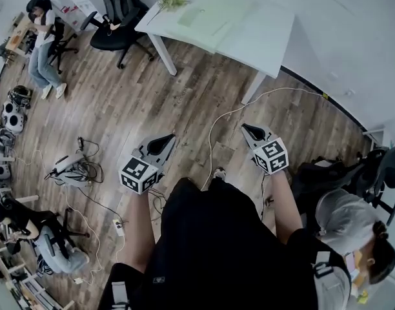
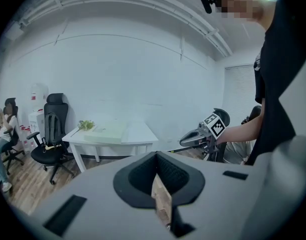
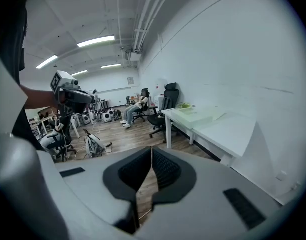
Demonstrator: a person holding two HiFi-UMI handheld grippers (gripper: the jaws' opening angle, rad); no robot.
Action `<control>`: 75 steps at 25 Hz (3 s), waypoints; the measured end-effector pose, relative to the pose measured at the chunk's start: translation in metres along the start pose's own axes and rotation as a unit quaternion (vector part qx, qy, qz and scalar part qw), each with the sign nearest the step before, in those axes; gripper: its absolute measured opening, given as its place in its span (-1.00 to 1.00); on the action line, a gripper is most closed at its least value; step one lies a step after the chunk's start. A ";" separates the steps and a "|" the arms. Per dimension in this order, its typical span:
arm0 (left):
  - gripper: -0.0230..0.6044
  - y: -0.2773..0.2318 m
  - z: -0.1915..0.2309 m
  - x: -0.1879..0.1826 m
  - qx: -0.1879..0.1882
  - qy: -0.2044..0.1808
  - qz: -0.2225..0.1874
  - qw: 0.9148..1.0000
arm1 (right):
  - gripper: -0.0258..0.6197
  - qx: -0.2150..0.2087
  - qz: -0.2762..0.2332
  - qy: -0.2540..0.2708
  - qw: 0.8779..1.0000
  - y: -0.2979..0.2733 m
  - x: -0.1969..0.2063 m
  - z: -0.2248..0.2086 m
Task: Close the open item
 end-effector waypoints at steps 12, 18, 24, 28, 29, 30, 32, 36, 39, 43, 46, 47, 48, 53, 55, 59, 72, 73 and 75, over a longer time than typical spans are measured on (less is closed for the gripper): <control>-0.91 -0.041 0.053 -0.007 0.013 0.013 -0.026 0.999 | -0.90 0.025 -0.017 0.010 1.000 -0.031 -0.041 -0.029; -0.91 -0.087 0.105 -0.020 0.047 0.020 -0.023 0.998 | -0.90 0.066 -0.004 0.003 0.998 -0.046 -0.065 -0.062; -0.91 -0.119 0.171 -0.034 0.080 0.008 -0.023 0.996 | -0.90 0.121 -0.003 -0.007 0.993 -0.072 -0.094 -0.089; -0.91 -0.138 0.212 -0.042 0.102 0.006 -0.022 0.995 | -0.90 0.146 -0.001 -0.015 0.989 -0.094 -0.110 -0.099; -0.91 -0.143 0.219 -0.045 0.108 0.004 -0.021 0.994 | -0.90 0.152 -0.001 -0.018 0.988 -0.098 -0.112 -0.101; -0.91 -0.148 0.225 -0.047 0.114 0.002 -0.020 0.993 | -0.90 0.157 -0.001 -0.022 0.987 -0.102 -0.114 -0.103; -0.91 -0.155 0.236 -0.050 0.122 -0.004 -0.019 0.992 | -0.90 0.165 0.000 -0.028 0.986 -0.110 -0.117 -0.107; -0.91 -0.158 0.255 -0.055 0.121 -0.003 -0.019 0.992 | -0.90 0.165 0.003 -0.030 0.986 -0.122 -0.124 -0.112; -0.91 -0.159 0.266 -0.055 0.115 0.003 -0.017 0.993 | -0.90 0.169 0.007 -0.025 0.985 -0.130 -0.130 -0.124; -0.91 -0.161 0.274 -0.047 0.099 0.008 -0.004 0.995 | -0.90 0.163 0.002 -0.031 0.986 -0.142 -0.136 -0.144; -0.91 -0.162 0.284 -0.042 0.078 0.023 0.002 0.997 | -0.90 0.145 0.014 -0.027 0.989 -0.159 -0.136 -0.159; -0.91 -0.164 0.288 -0.041 0.070 0.027 0.006 0.997 | -0.90 0.137 0.018 -0.023 0.990 -0.165 -0.137 -0.164; -0.91 -0.166 0.292 -0.043 0.063 0.030 0.011 0.998 | -0.90 0.129 0.022 -0.018 0.991 -0.171 -0.139 -0.170; -0.91 -0.194 0.309 -0.065 0.026 0.026 0.028 0.999 | -0.90 0.093 0.020 -0.008 0.995 -0.200 -0.159 -0.219; -0.91 -0.211 0.311 -0.073 0.012 0.010 0.044 0.999 | -0.90 0.081 0.018 -0.007 0.996 -0.209 -0.165 -0.244; -0.91 -0.247 0.313 -0.082 -0.022 -0.003 0.077 0.997 | -0.90 0.058 0.018 -0.001 0.998 -0.223 -0.177 -0.298; -0.91 -0.306 0.304 -0.072 -0.114 0.070 0.113 0.985 | -0.90 0.020 0.062 0.051 0.997 -0.262 -0.217 -0.444; -0.91 -0.308 0.306 -0.068 -0.119 0.078 0.113 0.983 | -0.90 0.015 0.063 0.057 0.996 -0.268 -0.220 -0.446; -0.91 -0.312 0.310 -0.063 -0.126 0.095 0.106 0.982 | -0.90 0.004 0.061 0.053 0.997 -0.279 -0.225 -0.448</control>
Point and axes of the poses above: the fingertips, and each gripper's own axes: y backward along the fingers, z to its left, x out of its underside, the point moved 6 cm from there along y, backward along the fingers, and after that the axes turned 7 degrees about -y, right-handed, at the moved point
